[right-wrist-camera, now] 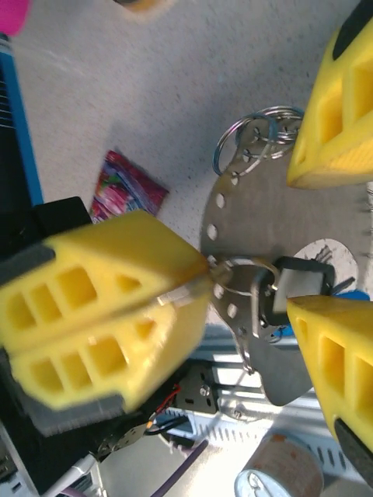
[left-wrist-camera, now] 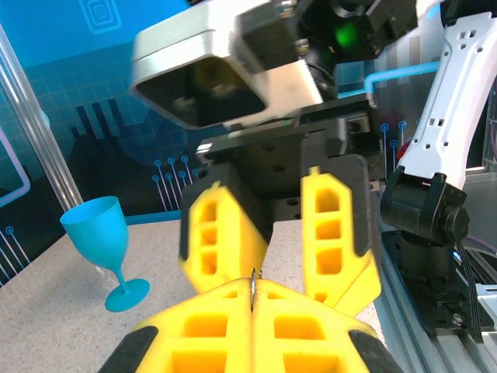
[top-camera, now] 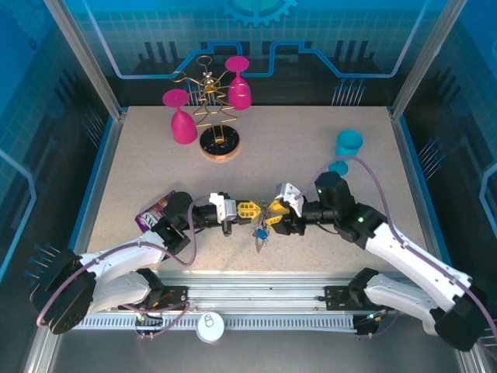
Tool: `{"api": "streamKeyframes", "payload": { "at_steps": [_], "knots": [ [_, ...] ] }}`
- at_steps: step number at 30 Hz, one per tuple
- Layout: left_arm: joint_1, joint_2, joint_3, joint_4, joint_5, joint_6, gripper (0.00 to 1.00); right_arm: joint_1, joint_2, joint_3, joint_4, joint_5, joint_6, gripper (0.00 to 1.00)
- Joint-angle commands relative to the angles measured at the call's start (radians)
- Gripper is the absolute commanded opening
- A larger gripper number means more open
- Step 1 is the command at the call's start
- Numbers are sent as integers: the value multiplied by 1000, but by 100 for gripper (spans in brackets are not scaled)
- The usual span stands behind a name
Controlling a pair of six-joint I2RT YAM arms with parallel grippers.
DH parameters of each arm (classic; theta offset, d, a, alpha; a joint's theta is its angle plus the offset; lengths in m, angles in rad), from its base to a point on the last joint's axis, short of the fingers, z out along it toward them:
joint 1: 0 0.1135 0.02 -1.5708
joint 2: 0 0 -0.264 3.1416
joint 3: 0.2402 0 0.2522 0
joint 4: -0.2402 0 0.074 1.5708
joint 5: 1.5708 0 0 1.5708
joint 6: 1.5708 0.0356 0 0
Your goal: Put the keys on the keyring
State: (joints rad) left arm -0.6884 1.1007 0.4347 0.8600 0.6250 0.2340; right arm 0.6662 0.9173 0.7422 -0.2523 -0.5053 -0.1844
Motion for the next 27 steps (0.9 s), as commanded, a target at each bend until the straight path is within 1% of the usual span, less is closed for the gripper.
{"api": "streamKeyframes", "payload": {
  "at_steps": [1, 4, 10, 13, 21, 26, 27],
  "knots": [
    [-2, 2, 3, 57, 3, -3, 0, -1, -70, -54, 138, 22, -75, 40],
    [-1, -1, 2, 58, 4, -6, 0, 2, -67, -53, 172, 10, -76, 38],
    [0, 5, 3, 58, 8, -7, 0, 21, -3, -19, 197, -52, -63, 34],
    [-1, 5, -1, 64, 12, -12, 0, 31, 10, -18, 223, -56, -53, 29],
    [-1, 8, -2, 64, 16, -13, 0, 35, 15, -19, 248, -57, -46, 23],
    [-1, 15, -3, 70, 22, -15, 0, 35, 21, -17, 260, -67, -42, 16],
    [-1, 18, -3, 70, 22, -15, 0, 35, 25, -16, 260, -69, -40, 16]
  ]
}}
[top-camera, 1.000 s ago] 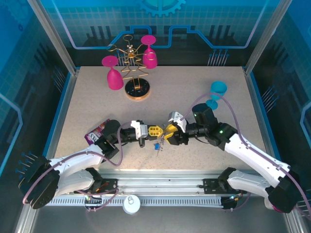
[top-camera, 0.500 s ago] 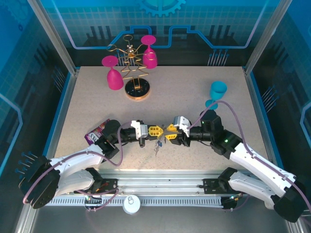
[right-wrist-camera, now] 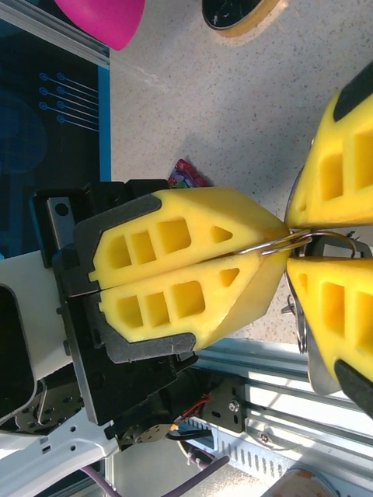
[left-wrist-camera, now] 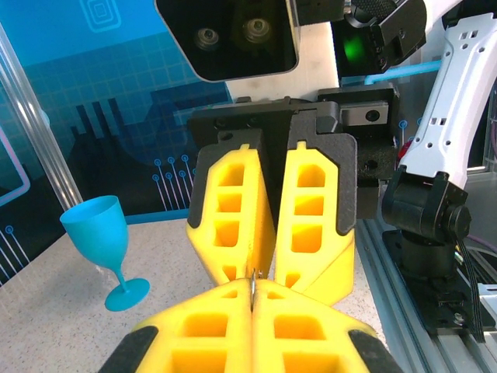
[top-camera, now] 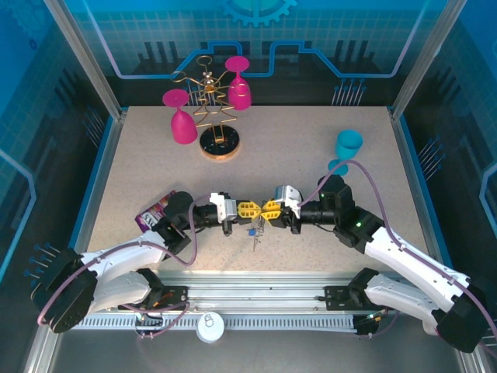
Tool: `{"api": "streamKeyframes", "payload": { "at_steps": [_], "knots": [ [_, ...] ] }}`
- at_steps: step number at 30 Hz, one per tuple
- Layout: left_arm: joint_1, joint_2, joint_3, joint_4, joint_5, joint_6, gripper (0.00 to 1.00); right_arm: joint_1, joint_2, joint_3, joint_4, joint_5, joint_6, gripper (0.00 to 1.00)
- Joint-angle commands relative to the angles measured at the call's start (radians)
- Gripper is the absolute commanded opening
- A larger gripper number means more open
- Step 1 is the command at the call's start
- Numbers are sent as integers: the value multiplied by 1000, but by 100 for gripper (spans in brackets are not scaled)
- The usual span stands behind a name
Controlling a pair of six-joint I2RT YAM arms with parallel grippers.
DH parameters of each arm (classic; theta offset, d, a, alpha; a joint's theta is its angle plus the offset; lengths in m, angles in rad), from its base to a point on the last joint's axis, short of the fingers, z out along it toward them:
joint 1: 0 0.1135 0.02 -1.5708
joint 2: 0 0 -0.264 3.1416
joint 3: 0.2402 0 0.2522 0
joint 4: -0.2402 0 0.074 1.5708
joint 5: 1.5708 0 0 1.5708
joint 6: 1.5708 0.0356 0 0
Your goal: Put the keys on the keyring
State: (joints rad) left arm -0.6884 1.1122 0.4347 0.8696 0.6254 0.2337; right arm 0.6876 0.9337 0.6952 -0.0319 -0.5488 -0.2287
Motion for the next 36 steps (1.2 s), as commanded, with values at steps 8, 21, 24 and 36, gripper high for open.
{"api": "streamKeyframes", "payload": {
  "at_steps": [8, 21, 24, 36],
  "knots": [
    [0, 2, -2, 38, -8, 1, 1, 14, 22, 72, -41, -15, -40, 0],
    [-7, -55, 108, -486, -105, 247, 7, 28, 118, 304, -475, 28, -178, 0],
    [-7, -42, 121, -495, -104, 253, 0, 54, 160, 339, -514, 36, -192, 0],
    [-8, -66, 65, -364, -166, 229, 0, 36, 154, 312, -517, 139, -116, 44]
  ]
}}
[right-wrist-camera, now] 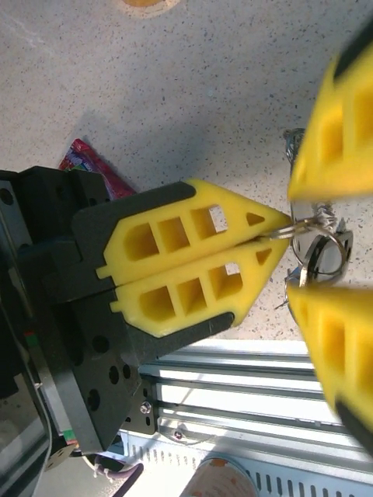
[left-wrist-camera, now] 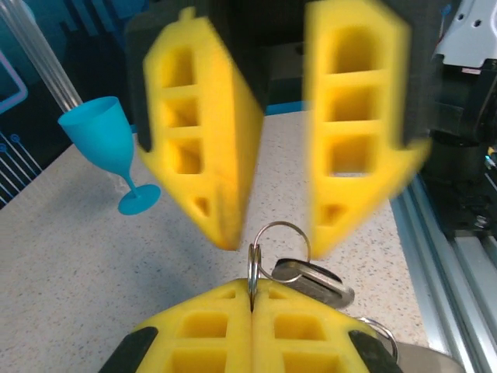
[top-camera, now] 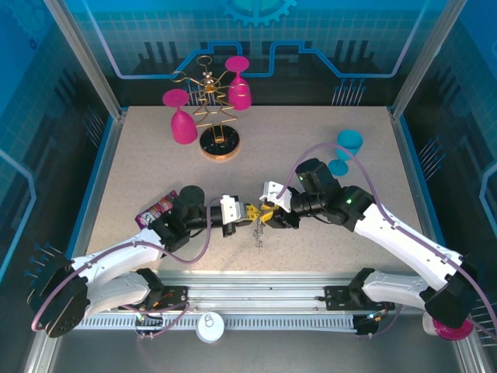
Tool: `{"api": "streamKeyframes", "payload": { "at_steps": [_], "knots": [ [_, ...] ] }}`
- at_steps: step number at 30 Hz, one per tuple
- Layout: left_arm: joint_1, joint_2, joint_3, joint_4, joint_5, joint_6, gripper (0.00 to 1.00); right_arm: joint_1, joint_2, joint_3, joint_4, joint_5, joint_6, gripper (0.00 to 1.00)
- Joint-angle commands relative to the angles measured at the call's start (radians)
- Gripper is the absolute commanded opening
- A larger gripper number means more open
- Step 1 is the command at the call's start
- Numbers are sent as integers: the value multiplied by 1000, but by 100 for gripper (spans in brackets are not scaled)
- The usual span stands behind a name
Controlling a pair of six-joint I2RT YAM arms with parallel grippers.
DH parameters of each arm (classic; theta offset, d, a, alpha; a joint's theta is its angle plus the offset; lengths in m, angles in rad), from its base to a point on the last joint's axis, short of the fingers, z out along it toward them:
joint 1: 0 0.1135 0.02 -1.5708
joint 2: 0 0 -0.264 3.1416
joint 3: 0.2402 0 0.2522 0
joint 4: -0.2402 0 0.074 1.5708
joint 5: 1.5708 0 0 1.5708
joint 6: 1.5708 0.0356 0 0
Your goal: Put the keys on the keyring
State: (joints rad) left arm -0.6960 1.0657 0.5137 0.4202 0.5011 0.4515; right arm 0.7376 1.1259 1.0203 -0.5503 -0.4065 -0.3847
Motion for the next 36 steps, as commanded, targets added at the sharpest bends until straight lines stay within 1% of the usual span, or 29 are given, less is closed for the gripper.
{"api": "streamKeyframes", "payload": {
  "at_steps": [1, 4, 8, 10, 12, 16, 20, 22, 25, 27, 33, 35, 36],
  "knots": [
    [0, -22, -18, 91, -44, 14, 0, -21, -49, -25, 4, -12, 50, 45],
    [-1, -27, -32, 121, -43, 15, 0, -33, -81, -75, 30, -26, 89, 48],
    [0, -32, -38, 140, -42, 17, 0, -33, -95, -130, 104, -44, 146, 49],
    [-1, -34, -40, 146, -34, 20, 0, -32, -94, -135, 141, -50, 166, 47],
    [-1, -35, -41, 141, -32, 23, 0, -33, -94, -135, 168, -54, 177, 44],
    [-1, -36, -40, 134, -44, 31, 0, -34, -89, -135, 182, -61, 191, 39],
    [-1, -32, -36, 126, -67, 36, 0, -34, -81, -134, 205, -72, 222, 38],
    [-1, -32, -35, 120, -76, 43, 0, -34, -74, -132, 219, -71, 237, 35],
    [-2, -33, -32, 113, -83, 46, 0, -34, -60, -132, 228, -65, 246, 30],
    [-3, -35, -32, 111, -85, 47, 0, -34, -50, -131, 235, -53, 253, 25],
    [-3, -40, -34, 103, -106, 53, 0, -39, -59, -135, 226, -4, 271, 5],
    [-3, -42, -36, 109, -115, 52, 0, -48, -70, -135, 215, 18, 283, 0],
    [-2, -45, -40, 121, -118, 49, 0, -57, -74, -165, 208, 24, 289, 0]
  ]
}}
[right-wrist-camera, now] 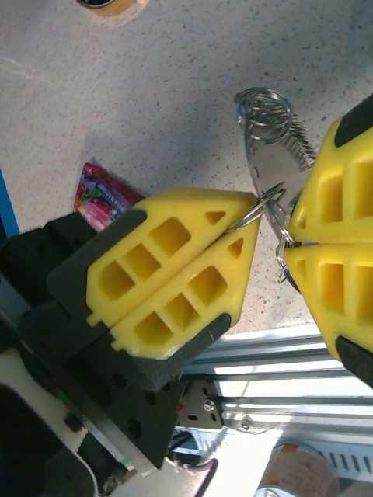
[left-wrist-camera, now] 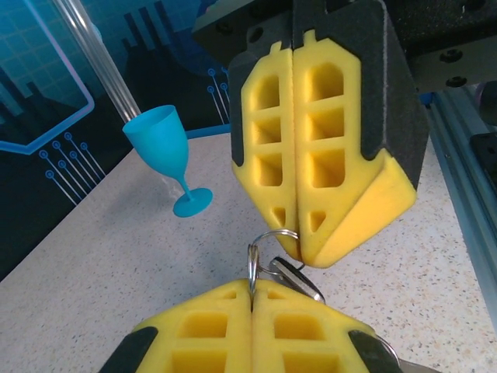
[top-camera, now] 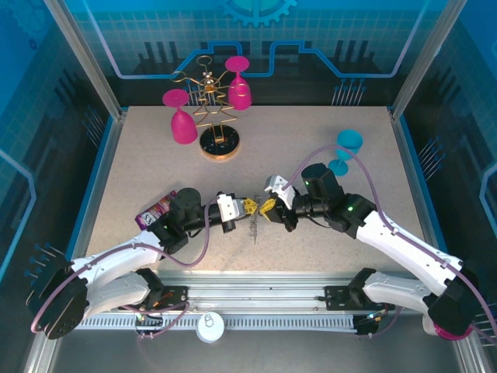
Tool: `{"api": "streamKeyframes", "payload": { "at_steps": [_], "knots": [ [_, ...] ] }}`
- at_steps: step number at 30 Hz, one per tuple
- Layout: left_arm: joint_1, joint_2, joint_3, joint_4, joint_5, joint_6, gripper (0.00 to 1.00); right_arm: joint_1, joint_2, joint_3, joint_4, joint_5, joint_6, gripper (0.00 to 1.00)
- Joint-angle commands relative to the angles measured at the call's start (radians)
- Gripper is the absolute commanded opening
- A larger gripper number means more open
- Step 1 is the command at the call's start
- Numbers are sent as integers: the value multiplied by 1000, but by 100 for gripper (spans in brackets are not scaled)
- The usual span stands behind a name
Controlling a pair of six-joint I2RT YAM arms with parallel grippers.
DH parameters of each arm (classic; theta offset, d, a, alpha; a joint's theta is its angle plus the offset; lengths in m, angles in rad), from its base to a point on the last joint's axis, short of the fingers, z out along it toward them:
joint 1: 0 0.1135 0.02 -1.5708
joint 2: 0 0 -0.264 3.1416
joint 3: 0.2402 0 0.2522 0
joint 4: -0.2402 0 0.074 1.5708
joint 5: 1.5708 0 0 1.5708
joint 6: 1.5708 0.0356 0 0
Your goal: Put the keys on the keyring
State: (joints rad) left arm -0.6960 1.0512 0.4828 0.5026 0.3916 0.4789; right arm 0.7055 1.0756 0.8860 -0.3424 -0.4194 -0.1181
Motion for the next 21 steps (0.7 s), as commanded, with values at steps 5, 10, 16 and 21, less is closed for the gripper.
{"api": "streamKeyframes", "payload": {
  "at_steps": [5, 10, 16, 21],
  "knots": [
    [-3, -37, -18, 83, 14, 5, 0, -53, -21, -49, -31, 19, 35, 0],
    [-3, -39, -26, 129, 68, -6, 0, -56, 23, -26, -25, -30, 43, 0],
    [-4, -33, -33, 170, 114, -17, 0, -56, 84, -12, -10, -119, 52, 0],
    [-3, -24, -30, 155, 102, -14, 0, -77, 47, 5, -15, -94, 46, 18]
  ]
}}
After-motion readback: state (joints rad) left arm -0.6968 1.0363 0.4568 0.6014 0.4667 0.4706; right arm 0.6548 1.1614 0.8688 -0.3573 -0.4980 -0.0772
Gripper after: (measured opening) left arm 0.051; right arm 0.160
